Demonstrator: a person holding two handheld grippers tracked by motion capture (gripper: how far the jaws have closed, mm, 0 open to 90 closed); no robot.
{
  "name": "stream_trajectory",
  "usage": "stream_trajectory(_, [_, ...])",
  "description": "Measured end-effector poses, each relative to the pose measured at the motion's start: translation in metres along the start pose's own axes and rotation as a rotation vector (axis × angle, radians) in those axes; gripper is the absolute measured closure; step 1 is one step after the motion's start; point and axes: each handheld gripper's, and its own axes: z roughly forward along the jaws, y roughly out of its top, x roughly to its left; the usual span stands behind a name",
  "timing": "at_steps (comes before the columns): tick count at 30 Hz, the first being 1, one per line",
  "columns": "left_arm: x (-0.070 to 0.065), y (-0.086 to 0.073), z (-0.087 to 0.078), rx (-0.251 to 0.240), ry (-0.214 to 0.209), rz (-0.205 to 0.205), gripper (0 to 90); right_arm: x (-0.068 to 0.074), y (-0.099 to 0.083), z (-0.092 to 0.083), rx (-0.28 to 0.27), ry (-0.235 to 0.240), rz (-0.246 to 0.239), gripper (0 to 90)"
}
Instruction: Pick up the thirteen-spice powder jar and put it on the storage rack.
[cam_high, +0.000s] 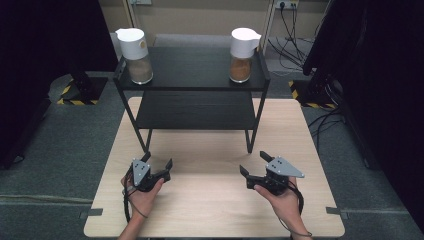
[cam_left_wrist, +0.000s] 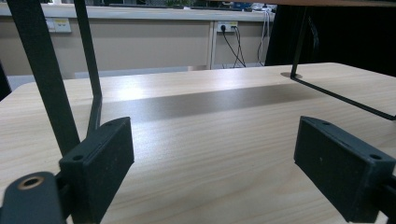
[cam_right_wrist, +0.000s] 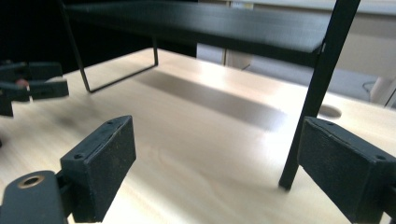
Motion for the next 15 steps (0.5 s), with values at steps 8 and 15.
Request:
stream_trajectory(8, [0.0,0.0,0.0,0.0,0.0,0.0,11.7,0.003,-0.027,0.001,0.031,-0.001,0.026,11.8])
stream_trajectory(15, [0.0,0.0,0.0,-0.001,-0.001,-0.001,11.6,0.006,-0.043,0.003,0.038,-0.008,0.048,11.8])
